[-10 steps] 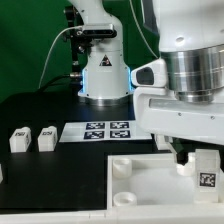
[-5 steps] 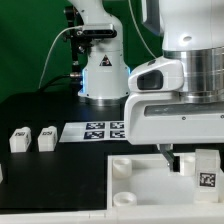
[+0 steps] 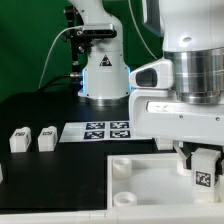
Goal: Assemble one leg
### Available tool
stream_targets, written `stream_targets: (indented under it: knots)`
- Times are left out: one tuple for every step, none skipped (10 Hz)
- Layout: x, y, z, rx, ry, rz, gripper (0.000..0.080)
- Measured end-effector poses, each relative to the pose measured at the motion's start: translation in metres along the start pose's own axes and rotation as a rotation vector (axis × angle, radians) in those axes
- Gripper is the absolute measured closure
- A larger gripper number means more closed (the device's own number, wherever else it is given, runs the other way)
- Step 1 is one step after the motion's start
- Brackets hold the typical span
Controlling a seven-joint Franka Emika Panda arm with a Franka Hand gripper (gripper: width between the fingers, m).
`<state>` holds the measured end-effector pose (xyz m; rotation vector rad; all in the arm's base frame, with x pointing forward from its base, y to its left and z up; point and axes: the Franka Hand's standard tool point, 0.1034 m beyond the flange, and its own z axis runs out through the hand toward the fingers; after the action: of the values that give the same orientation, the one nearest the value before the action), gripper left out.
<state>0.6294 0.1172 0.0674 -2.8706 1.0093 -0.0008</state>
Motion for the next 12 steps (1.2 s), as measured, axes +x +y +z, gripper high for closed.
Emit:
stream_targets:
  knots:
    - [0.0002,-0.0003,-0.0003,0.002,0.000,0.125,0.0509]
    - [0.0017,-0.0011,-0.0020,0.003,0.000,0.322,0.0509]
    - [0.0016,-0.0013,-0.0020,0.006,0.000,0.487,0.0509]
    - [0.0018,-0.0008,-0.0013,0.020,-0.002,0.733,0.0509]
    - [0.0006,-0.0021,-0.0006,0.032,-0.010,0.918,0.0509]
    - [-0.0004,-0.0039,0.0000,0.044,-0.017,1.069,0.0508]
    - [-0.0002,-0.0047,0.0003,0.061,-0.015,1.248,0.0508]
    - [0.0006,-0.0045,-0.0002,0.068,-0.010,1.299,0.0508]
    - [0.0013,-0.0033,-0.0005,0.067,-0.011,1.312,0.0506]
    - [0.0014,-0.0021,-0.0004,0.062,-0.004,1.314,0.0506]
    - [0.0015,-0.0018,-0.0006,0.061,0.001,1.312,0.0506]
    - [0.0015,-0.0017,-0.0005,0.061,0.002,1.293,0.0497]
